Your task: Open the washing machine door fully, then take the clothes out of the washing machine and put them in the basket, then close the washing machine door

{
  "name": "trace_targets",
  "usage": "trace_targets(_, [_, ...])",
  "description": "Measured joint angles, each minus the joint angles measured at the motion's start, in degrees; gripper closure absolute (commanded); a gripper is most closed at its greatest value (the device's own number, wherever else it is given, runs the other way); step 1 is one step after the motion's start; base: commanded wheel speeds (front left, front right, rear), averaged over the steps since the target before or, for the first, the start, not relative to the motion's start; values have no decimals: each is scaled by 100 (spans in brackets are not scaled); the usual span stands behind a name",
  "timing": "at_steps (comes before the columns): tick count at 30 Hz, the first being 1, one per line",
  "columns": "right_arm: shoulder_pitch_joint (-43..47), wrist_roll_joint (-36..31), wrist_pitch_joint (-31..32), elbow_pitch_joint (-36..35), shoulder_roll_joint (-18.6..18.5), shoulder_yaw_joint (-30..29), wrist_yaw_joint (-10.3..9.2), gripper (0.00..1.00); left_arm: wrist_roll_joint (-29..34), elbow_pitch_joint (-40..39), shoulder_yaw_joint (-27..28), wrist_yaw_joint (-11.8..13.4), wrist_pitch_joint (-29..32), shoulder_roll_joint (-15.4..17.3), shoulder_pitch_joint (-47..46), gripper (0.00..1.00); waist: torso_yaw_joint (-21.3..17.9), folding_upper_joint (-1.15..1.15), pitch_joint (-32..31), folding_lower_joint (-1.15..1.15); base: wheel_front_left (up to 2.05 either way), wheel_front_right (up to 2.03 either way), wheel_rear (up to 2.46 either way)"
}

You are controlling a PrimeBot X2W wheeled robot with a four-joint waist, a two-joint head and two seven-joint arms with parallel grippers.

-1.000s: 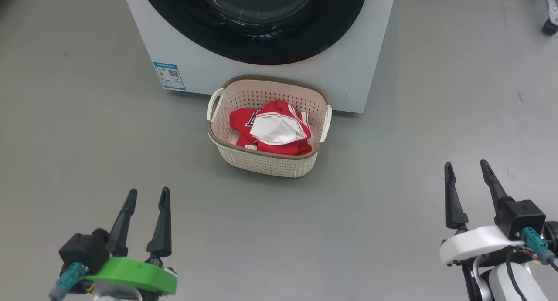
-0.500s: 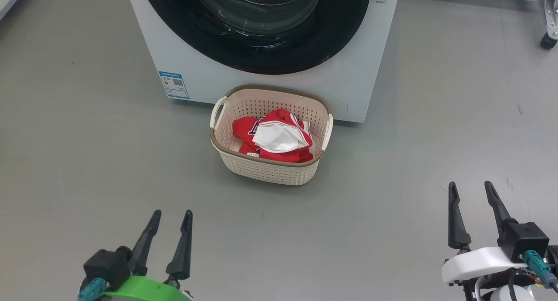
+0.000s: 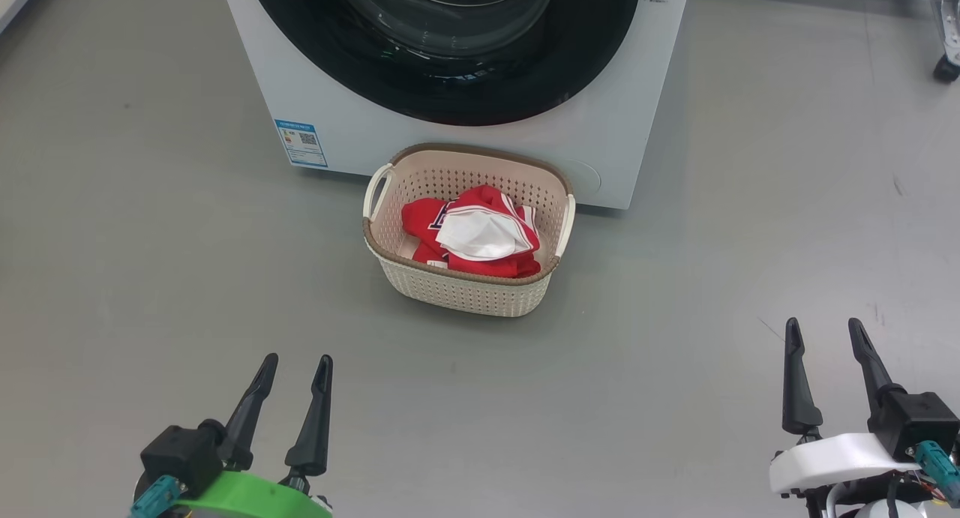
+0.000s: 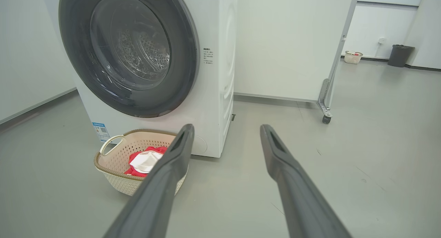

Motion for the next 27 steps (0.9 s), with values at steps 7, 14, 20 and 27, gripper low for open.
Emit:
trace_targets(7, [41, 0, 0, -35, 24, -16, 5, 0, 26, -90, -104, 0, 0, 100, -1, 0, -11, 0, -24, 0, 0, 0, 0])
trace_targets(14, [97, 0, 0, -33, 56, -29, 11, 0, 114, -159, -155, 0, 0, 148, 0, 0, -18, 0, -32, 0, 0, 0, 0])
trace_targets(20, [148, 0, 0, -10, 97, -56, 23, 0, 119, -177, -73, 0, 0, 145, 2, 0, -18, 0, -40, 0, 0, 0, 0])
trace_targets(27, [156, 0, 0, -4, 124, -65, 63, 0, 119, -200, -76, 0, 0, 140, 10, 0, -10, 0, -53, 0, 0, 0, 0])
